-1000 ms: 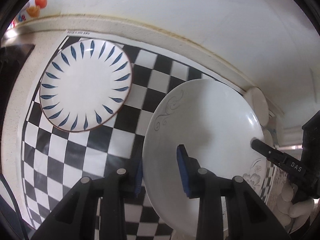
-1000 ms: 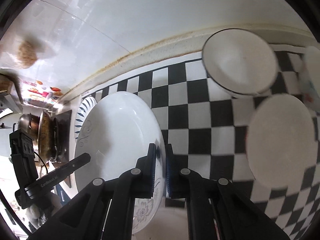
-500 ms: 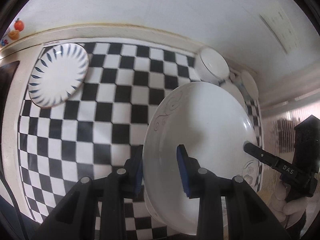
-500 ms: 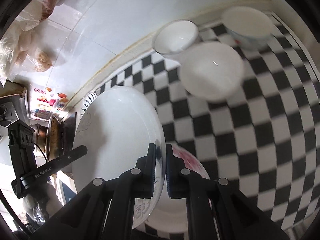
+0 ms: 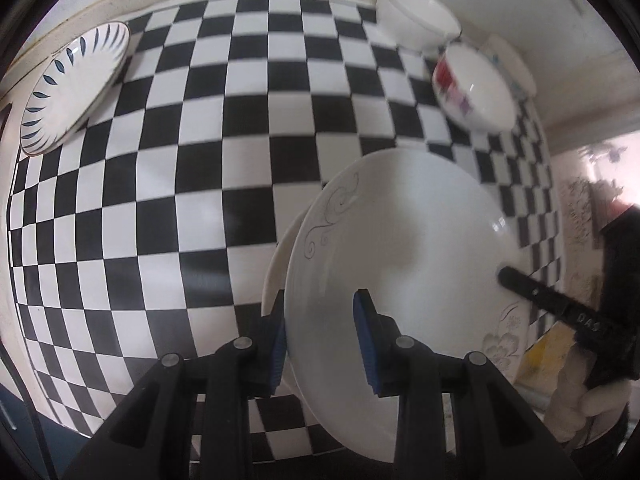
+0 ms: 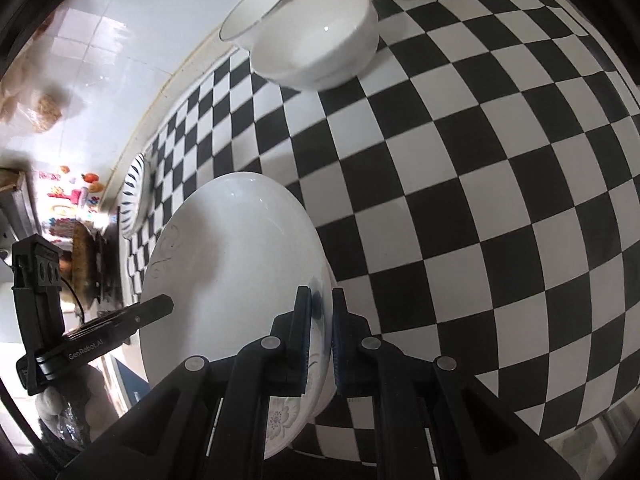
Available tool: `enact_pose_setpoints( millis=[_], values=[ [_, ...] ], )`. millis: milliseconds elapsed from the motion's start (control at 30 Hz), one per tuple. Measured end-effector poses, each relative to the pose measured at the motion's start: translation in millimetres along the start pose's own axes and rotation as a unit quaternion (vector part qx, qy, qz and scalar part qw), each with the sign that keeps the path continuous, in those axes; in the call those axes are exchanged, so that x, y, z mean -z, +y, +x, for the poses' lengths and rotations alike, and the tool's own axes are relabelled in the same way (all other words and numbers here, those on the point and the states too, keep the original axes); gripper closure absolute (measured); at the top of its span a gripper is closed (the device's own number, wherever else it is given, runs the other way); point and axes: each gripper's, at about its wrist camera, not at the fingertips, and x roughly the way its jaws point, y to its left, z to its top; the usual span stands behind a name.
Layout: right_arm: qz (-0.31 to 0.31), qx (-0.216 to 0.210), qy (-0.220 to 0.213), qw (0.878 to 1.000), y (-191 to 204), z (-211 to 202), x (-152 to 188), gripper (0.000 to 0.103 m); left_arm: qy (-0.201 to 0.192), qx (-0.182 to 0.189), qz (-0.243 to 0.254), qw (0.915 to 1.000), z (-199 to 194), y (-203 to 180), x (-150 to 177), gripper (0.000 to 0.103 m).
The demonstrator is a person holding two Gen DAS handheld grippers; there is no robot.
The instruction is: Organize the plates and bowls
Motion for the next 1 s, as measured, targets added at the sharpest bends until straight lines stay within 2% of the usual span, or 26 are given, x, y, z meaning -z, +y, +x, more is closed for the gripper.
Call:
enact_pose_setpoints(
  millis=[300,500,700,1000],
  values=[
    [-0.045,0.038,-0.002,0.998,13,9,-1,0.092,0.034,-0.026,0.003,0.9991,24,-4,8,0.074],
    [-0.041,0.040,0.005,0.998,14,14,-1,0.091,0.041,-0.034,0.007,0.9986,29,-15,12,0.075],
    [-0.054,0.056,-0.001,0.997,19,15,0,0.090,0.047,-0.026,-0.002,0.9986,30,-11,8,0.075],
    [-0.037,0.043,0.000,0.998,12,15,2,0.090,0.063,-0.006,-0.016,0.9979,32,4,5,0.075]
  ],
)
